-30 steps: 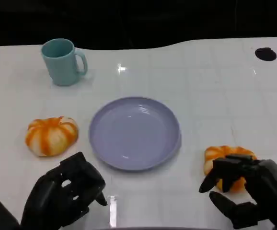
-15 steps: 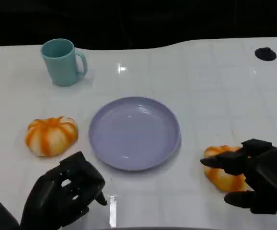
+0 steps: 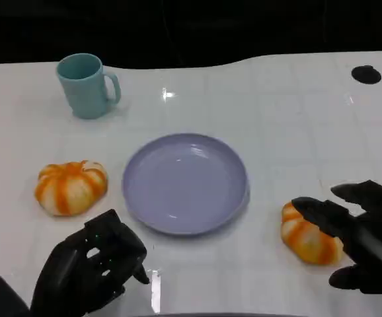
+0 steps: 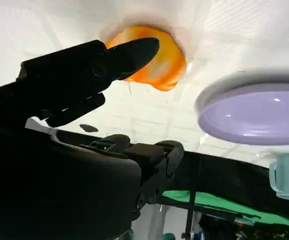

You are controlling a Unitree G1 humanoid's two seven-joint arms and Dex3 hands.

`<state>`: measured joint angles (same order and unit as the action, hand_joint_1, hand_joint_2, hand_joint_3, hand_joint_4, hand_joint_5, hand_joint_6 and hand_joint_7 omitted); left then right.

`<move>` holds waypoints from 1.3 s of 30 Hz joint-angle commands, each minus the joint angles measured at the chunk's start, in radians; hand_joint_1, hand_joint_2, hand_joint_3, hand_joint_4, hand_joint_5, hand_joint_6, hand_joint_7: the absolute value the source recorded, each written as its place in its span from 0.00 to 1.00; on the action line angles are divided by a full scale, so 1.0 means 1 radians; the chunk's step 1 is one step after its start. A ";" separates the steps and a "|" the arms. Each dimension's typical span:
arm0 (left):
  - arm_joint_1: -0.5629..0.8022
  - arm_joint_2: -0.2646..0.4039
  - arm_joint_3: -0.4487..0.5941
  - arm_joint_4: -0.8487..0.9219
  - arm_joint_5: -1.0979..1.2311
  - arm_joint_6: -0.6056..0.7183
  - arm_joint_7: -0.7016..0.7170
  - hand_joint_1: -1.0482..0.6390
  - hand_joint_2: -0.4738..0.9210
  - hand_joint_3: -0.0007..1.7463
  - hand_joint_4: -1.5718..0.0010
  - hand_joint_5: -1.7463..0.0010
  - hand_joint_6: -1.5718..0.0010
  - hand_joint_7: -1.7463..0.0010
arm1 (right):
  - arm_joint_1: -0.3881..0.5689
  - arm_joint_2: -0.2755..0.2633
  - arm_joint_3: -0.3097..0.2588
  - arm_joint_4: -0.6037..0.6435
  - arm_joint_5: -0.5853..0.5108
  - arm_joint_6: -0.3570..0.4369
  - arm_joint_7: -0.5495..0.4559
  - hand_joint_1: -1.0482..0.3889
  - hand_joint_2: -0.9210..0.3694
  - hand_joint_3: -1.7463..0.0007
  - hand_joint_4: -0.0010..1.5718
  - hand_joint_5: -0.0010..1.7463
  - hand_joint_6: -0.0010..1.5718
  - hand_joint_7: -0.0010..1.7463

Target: Grasp the bread from the table and place it into the plate.

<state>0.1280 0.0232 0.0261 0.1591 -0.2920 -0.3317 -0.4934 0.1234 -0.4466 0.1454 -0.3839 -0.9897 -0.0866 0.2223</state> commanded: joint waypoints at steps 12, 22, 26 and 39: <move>0.006 0.002 0.004 -0.005 -0.005 -0.002 0.005 0.27 1.00 0.16 0.60 0.00 0.61 0.20 | -0.192 0.023 0.142 0.336 -0.059 0.056 -0.111 0.34 0.06 0.99 0.05 0.20 0.16 0.00; 0.008 0.003 0.003 -0.013 0.009 -0.008 0.014 0.27 1.00 0.17 0.60 0.00 0.61 0.20 | -0.309 0.053 0.242 0.558 -0.056 0.114 -0.137 0.32 0.00 0.98 0.09 0.19 0.18 0.01; 0.011 0.004 0.002 -0.021 0.009 -0.002 0.020 0.27 1.00 0.17 0.60 0.00 0.61 0.19 | -0.347 0.067 0.263 0.636 -0.035 0.117 -0.168 0.32 0.00 0.95 0.17 0.18 0.23 0.02; 0.020 0.005 0.000 -0.035 0.021 0.000 0.028 0.26 1.00 0.17 0.60 0.00 0.61 0.19 | -0.494 0.086 0.250 0.997 0.111 -0.185 -0.691 0.65 0.28 0.52 0.57 1.00 0.52 0.83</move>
<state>0.1376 0.0162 0.0234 0.1338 -0.2803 -0.3282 -0.4782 -0.3289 -0.3443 0.3903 0.5609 -0.8795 -0.2442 -0.3999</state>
